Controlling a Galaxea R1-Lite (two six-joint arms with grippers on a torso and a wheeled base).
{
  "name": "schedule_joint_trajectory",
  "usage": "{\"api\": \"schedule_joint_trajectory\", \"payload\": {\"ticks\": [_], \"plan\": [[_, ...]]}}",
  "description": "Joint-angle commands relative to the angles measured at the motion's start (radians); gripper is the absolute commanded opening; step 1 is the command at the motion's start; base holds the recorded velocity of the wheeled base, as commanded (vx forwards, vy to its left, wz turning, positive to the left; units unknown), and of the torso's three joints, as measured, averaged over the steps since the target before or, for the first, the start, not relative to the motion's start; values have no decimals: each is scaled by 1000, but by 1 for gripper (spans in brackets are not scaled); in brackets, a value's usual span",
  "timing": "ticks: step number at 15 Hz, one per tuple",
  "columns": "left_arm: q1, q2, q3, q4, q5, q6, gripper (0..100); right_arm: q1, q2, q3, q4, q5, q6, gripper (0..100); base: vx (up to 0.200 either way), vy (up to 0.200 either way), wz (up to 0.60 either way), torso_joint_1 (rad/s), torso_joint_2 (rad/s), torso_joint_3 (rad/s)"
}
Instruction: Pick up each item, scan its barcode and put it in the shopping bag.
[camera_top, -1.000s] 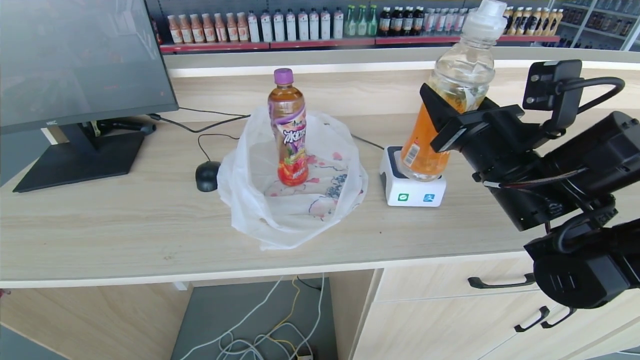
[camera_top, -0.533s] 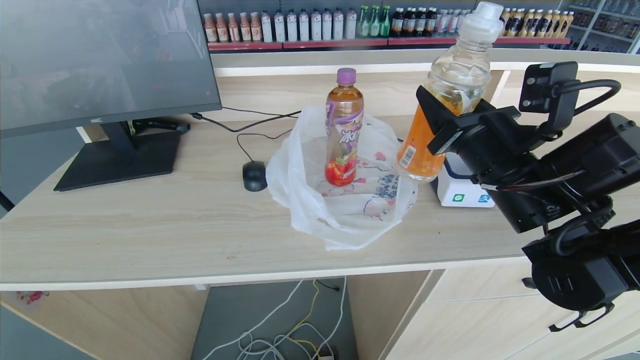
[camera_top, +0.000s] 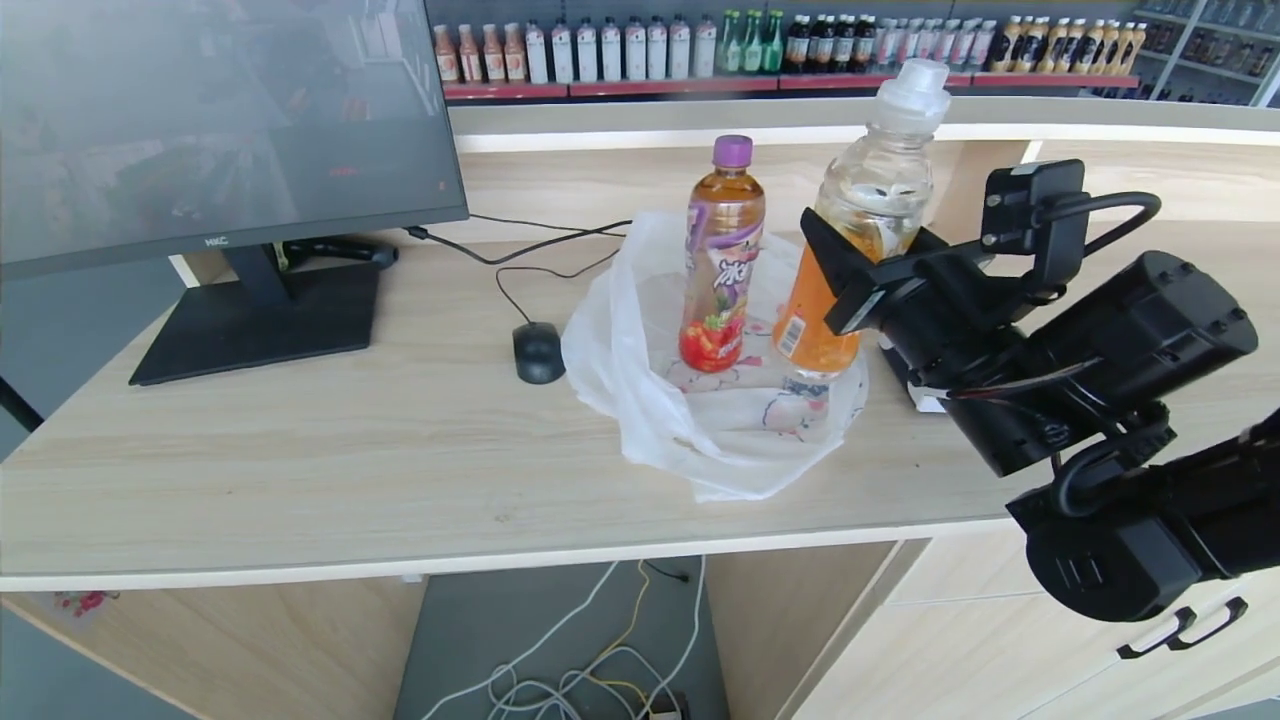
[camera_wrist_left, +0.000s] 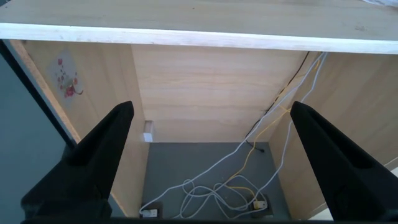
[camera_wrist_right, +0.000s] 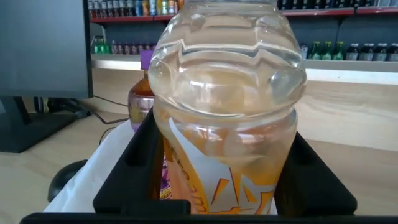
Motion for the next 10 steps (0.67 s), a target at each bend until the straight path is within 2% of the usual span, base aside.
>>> {"api": "schedule_joint_trajectory", "payload": {"ticks": [1,10], "plan": [[1,0,0,0,0,0,100,11,50,-34,-3,0,-4,0,0,0,0,0,0,0],[1,0,0,0,0,0,100,34,150,-67,-3,0,-1,0,0,0,0,0,0,0]]}}
